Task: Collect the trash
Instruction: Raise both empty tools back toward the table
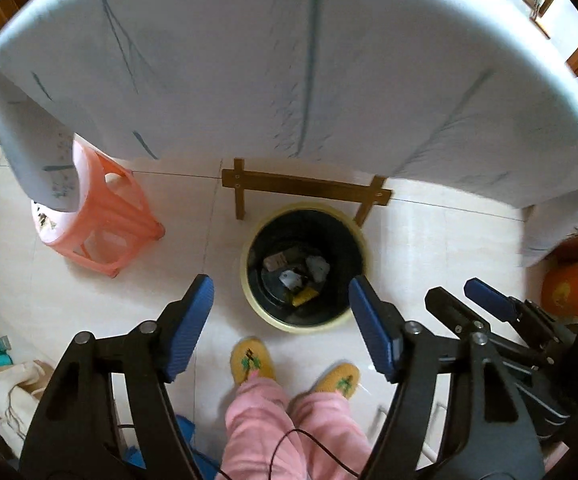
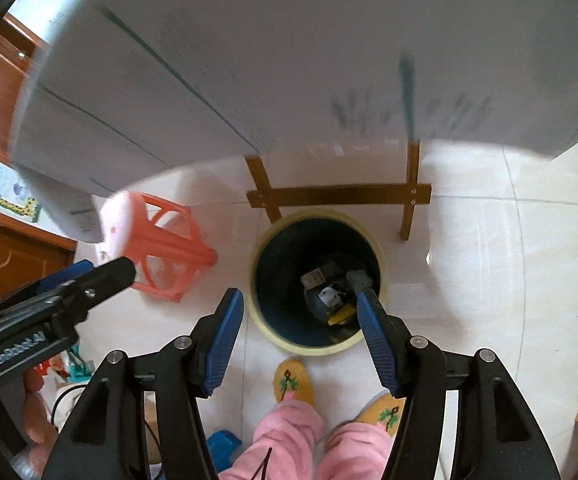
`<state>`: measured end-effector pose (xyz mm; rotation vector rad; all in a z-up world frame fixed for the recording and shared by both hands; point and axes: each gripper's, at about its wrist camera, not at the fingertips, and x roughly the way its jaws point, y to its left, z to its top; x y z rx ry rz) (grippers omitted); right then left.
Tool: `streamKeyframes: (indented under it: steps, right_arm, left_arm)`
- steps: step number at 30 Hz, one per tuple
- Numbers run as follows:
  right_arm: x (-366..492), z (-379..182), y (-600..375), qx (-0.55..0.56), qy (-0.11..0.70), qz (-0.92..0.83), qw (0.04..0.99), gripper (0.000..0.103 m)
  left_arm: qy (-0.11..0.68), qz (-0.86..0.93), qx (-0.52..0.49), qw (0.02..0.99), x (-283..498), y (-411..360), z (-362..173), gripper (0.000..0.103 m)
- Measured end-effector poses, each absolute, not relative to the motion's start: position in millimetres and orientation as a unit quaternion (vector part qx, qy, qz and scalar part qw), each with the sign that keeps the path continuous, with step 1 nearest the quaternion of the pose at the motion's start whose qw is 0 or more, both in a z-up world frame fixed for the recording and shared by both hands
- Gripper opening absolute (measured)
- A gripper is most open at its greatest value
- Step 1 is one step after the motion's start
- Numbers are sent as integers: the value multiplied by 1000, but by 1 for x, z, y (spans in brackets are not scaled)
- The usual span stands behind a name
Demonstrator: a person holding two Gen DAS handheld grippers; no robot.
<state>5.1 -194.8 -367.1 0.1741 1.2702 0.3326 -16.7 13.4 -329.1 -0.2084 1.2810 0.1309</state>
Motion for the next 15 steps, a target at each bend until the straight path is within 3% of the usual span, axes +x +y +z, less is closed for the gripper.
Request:
streamKeyframes:
  steps: [15]
  right_arm:
    - [-17,-134,-226,45,497,197,844,60]
  left_arm:
    - [531,15,-87,843,-34,-13,-113,68]
